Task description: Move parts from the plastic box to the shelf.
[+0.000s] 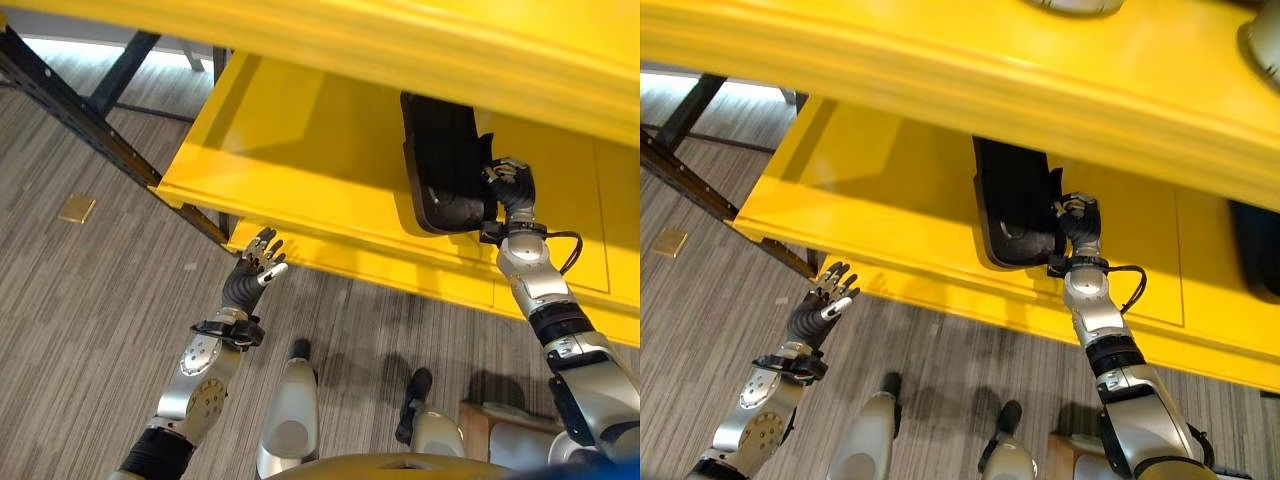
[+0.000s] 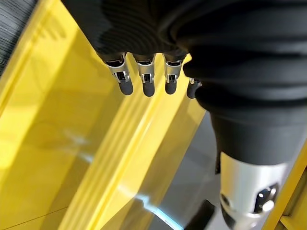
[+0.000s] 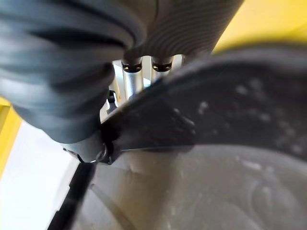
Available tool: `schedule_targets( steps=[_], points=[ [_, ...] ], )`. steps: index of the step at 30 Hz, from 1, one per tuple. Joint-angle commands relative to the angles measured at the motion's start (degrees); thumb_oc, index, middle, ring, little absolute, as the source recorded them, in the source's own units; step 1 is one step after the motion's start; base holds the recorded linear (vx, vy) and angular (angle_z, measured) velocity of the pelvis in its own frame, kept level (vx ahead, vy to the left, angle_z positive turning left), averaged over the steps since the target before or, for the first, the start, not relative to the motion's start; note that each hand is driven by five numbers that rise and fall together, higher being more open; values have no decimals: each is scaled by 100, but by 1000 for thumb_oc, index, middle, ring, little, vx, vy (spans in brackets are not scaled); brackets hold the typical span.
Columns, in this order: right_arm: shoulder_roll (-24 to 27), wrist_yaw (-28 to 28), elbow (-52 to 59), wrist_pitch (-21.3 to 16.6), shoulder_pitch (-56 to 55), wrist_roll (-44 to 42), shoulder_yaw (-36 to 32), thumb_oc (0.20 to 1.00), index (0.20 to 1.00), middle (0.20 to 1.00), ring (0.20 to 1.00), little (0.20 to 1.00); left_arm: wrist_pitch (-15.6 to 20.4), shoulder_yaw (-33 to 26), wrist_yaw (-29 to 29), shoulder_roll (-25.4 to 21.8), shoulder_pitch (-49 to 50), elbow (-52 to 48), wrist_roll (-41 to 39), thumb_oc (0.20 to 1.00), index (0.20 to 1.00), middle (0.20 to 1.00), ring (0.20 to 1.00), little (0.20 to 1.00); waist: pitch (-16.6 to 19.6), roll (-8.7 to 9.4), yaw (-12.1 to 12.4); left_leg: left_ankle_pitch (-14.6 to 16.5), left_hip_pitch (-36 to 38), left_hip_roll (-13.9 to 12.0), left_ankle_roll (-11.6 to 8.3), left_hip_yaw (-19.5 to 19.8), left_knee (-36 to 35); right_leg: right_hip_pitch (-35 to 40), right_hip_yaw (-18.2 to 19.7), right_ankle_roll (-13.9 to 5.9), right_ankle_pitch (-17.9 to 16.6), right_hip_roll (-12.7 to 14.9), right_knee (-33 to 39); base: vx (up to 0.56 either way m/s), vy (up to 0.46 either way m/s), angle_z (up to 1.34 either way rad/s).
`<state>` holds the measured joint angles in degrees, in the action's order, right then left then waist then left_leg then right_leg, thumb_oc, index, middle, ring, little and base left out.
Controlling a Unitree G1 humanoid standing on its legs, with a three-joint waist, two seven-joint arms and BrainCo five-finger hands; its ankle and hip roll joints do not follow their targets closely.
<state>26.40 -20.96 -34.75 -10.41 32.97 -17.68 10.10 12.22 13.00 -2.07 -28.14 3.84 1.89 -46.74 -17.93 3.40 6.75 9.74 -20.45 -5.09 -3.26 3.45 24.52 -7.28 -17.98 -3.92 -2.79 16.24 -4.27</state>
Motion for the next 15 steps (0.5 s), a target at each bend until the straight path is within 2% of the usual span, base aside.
schedule_targets(
  steps=[1, 2, 4, 15],
  points=[
    [516, -177, 43, -354, 492, -215, 82, 200, 200, 200, 200, 200, 327, 24, -10, -87, 212, -410, -113, 1000, 1000, 1000, 1000, 1000, 363, -143, 31, -421, 229, -83, -58, 4, -531, -105, 155, -295, 832, 19, -1406, -176, 73, 0],
    [758, -220, -675, -327, 1259, -407, 292, 200, 200, 200, 200, 200, 332, 110, -1, -222, 160, -493, -165, 1000, 1000, 1000, 1000, 1000, 181, -210, 36, -402, -4, -62, -32, -14, -371, -415, 263, -267, 865, 14, -1610, -220, 95, -8],
    [893, -182, -1350, -280, 1837, -547, 539, 200, 200, 200, 200, 200, 331, 216, 8, -267, 65, -535, -227, 1000, 1000, 1000, 1000, 1000, 39, -284, 26, -378, -214, -44, -13, -12, -220, -624, 313, -241, 916, 29, -1771, -149, 53, -32],
    [1387, -67, -3356, -109, 3292, -626, 1200, 200, 200, 200, 200, 200, 360, 690, -28, -457, -182, -625, -186, 1000, 1000, 1000, 1000, 1000, -313, -538, 31, -424, -864, 185, 92, 11, 26, -1299, 460, -111, 993, 105, -2179, -63, 17, 3]
  ],
)
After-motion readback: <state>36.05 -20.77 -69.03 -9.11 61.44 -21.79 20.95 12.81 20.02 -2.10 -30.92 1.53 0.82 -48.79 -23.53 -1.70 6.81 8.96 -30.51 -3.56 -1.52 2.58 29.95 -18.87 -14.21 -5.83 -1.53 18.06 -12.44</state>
